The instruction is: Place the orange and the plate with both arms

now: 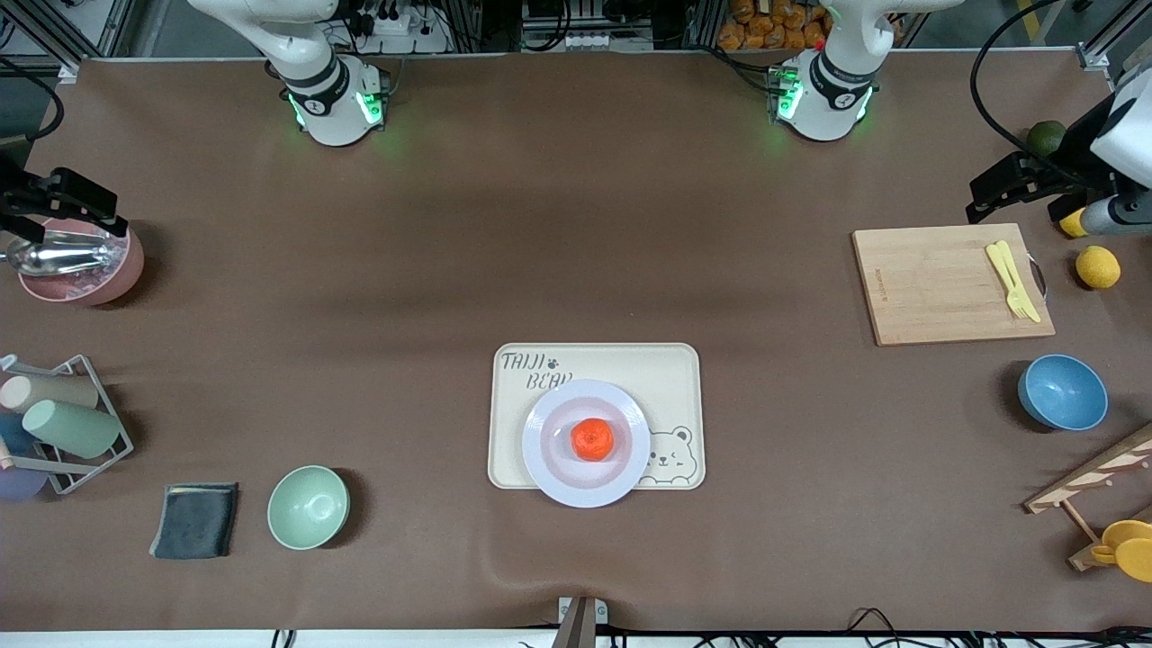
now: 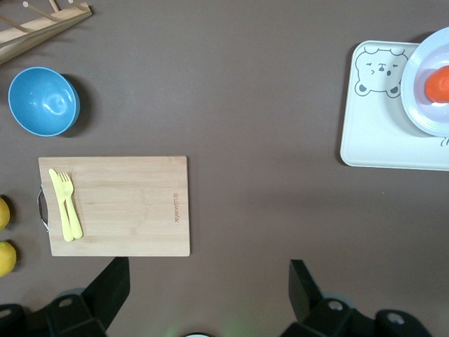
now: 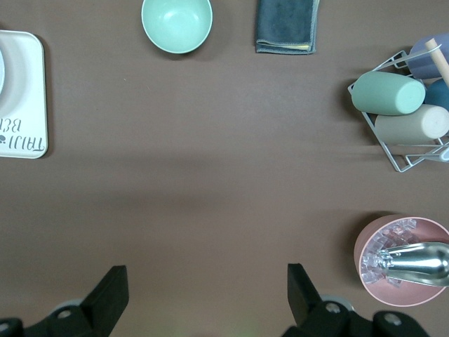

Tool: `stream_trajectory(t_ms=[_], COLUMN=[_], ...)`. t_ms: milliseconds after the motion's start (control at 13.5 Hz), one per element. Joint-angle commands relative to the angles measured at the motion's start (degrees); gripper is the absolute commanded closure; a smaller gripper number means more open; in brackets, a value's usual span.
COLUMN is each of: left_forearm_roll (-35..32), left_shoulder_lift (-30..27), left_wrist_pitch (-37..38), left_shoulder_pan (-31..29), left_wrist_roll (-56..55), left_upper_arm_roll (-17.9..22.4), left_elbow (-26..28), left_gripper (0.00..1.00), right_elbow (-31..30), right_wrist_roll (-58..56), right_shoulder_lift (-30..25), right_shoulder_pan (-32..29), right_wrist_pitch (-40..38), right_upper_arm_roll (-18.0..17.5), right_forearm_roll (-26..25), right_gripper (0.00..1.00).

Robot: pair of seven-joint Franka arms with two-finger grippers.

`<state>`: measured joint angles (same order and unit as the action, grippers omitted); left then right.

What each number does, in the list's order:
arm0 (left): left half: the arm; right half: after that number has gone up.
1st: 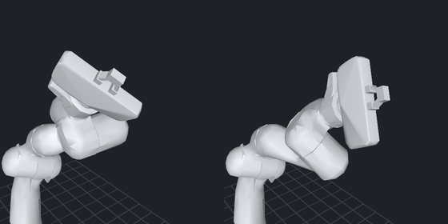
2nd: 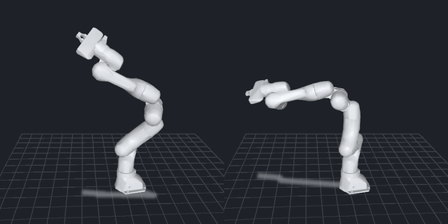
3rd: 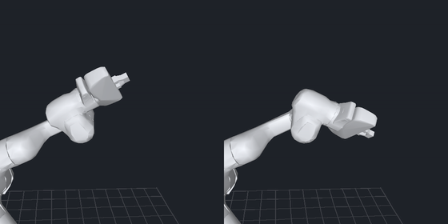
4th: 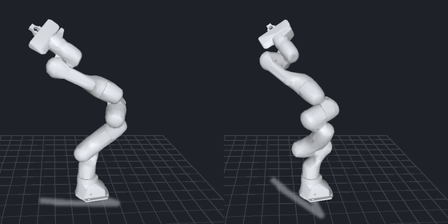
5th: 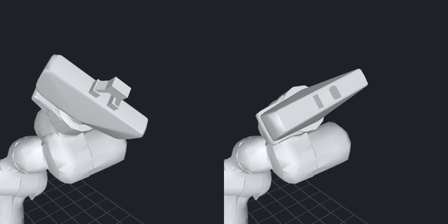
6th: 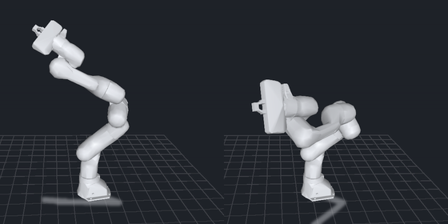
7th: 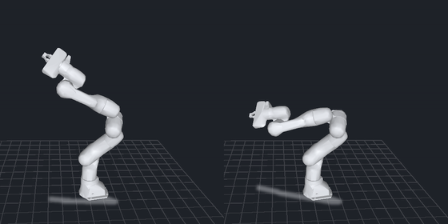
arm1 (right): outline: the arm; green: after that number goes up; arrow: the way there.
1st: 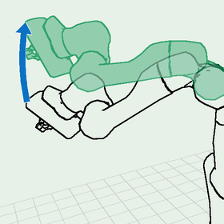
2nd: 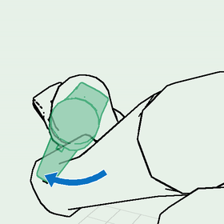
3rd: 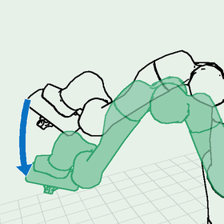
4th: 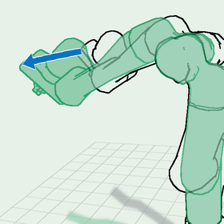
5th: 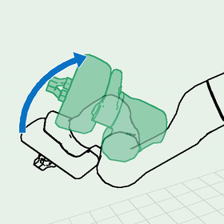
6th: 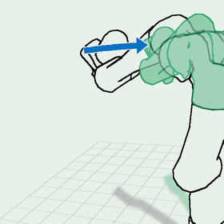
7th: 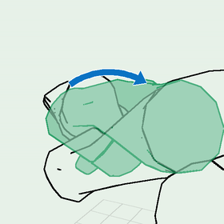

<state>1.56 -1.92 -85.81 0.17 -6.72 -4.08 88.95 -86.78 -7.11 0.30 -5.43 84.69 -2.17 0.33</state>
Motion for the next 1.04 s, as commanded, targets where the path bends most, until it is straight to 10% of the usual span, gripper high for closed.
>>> stream_trajectory(t_ms=[0, 963], left_forearm_roll=[0.37, -4.11], left_shoulder_lift=[0.34, -0.54], left_wrist_pitch=[0.73, 3.72], left_shoulder_pan=[-0.08, -0.17], left_wrist_roll=[0.22, 0.04], left_upper_arm_roll=[0.03, 0.3], left_elbow=[-1.41, -2.47], left_gripper=[0.0, 0.0], right_elbow=[-0.05, 0.21], right_wrist_roll=[0.61, 0.7], right_shoulder_lift=[-0.39, -0.74], right_shoulder_pan=[-0.54, -0.54], right_wrist_pitch=[-0.58, -1.63], right_upper_arm_roll=[-0.9, -0.91], right_forearm_roll=[-1.13, -1.39], right_gripper=[0.0, 0.0])
